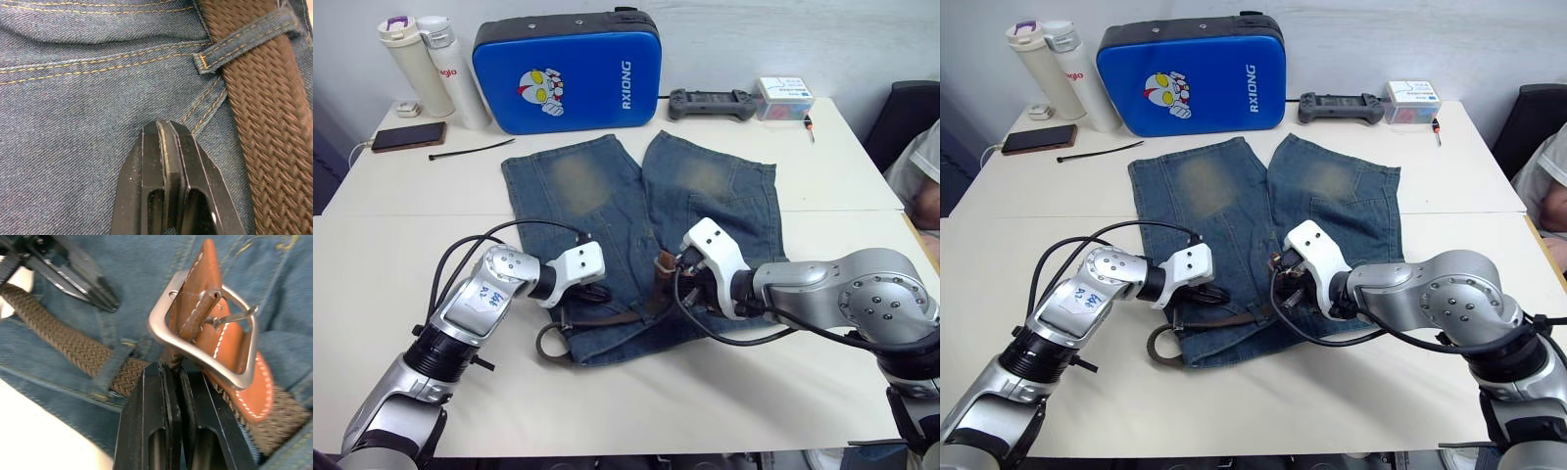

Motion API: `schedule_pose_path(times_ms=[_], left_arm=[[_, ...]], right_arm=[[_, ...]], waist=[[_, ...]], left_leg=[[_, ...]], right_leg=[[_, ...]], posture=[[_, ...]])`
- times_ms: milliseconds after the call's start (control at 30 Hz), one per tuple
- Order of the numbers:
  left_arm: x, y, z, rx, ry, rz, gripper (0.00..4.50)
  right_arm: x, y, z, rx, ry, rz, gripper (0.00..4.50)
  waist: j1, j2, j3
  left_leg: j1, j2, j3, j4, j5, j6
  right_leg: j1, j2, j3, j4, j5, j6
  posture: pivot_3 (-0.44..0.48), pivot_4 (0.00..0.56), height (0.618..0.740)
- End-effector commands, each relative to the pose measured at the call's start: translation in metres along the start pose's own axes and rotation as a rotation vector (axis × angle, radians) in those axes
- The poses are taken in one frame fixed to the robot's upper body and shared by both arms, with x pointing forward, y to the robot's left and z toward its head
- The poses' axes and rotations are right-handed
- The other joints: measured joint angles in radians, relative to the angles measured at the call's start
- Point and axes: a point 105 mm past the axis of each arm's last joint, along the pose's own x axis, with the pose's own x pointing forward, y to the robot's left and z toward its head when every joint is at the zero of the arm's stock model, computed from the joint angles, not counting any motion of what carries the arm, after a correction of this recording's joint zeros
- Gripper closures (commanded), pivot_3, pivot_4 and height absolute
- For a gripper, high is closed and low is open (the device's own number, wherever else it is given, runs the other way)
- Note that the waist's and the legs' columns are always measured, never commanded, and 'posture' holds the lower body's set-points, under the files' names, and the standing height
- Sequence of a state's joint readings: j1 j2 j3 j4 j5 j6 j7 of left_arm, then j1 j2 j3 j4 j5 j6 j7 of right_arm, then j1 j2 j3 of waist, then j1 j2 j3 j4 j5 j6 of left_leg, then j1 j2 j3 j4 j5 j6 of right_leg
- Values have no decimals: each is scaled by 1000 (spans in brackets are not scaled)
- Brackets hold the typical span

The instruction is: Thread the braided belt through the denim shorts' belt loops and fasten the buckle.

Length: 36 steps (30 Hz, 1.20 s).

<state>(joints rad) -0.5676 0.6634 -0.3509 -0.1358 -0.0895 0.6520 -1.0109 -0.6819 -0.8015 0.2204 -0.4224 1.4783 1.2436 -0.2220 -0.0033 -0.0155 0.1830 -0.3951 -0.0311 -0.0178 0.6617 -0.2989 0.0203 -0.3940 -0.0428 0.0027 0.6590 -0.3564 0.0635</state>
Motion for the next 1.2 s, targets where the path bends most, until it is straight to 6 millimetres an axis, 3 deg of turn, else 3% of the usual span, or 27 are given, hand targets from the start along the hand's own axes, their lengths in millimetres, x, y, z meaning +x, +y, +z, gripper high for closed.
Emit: schedule_pose_path(times_ms=[33, 400, 767, 900, 1200], left_arm=[[-1, -2, -5, -13, 10, 8, 4500], [0, 1, -4, -1, 14, -3, 4500], [0, 1, -5, 11, 22, -10, 4500], [0, 1, -5, 14, 24, -11, 4500], [-2, 1, -7, 12, 31, -9, 4500]], right_arm=[[-17, -16, 29, 81, -147, -27, 4435], [-45, -44, 61, 560, -384, 77, 4435], [-59, -65, 79, 813, -618, 192, 4435], [-66, -73, 92, 1021, -811, 291, 4435], [-62, -48, 87, 1264, -978, 419, 4435]], waist=[[0, 0, 0], [0, 0, 0], [-1, 1, 0], [-5, 1, 1], [-3, 3, 0]], left_leg=[[0, 0, 0, 0, 0, 0], [-1, 0, 0, 0, 0, 0], [-2, 0, 0, 0, 1, 0], [-2, 0, 1, 0, 2, -2], [-5, 0, 1, -1, 3, -5]], right_leg=[[0, 0, 0, 0, 0, 0], [0, 0, -1, 0, 0, 0], [0, 0, -1, 1, 1, 1], [-2, 0, 0, 3, 1, 1], [-5, 0, 0, 4, 1, 1]], posture=[[0, 150, 740], [0, 150, 740], [0, 150, 740], [0, 150, 740], [0, 150, 740]])
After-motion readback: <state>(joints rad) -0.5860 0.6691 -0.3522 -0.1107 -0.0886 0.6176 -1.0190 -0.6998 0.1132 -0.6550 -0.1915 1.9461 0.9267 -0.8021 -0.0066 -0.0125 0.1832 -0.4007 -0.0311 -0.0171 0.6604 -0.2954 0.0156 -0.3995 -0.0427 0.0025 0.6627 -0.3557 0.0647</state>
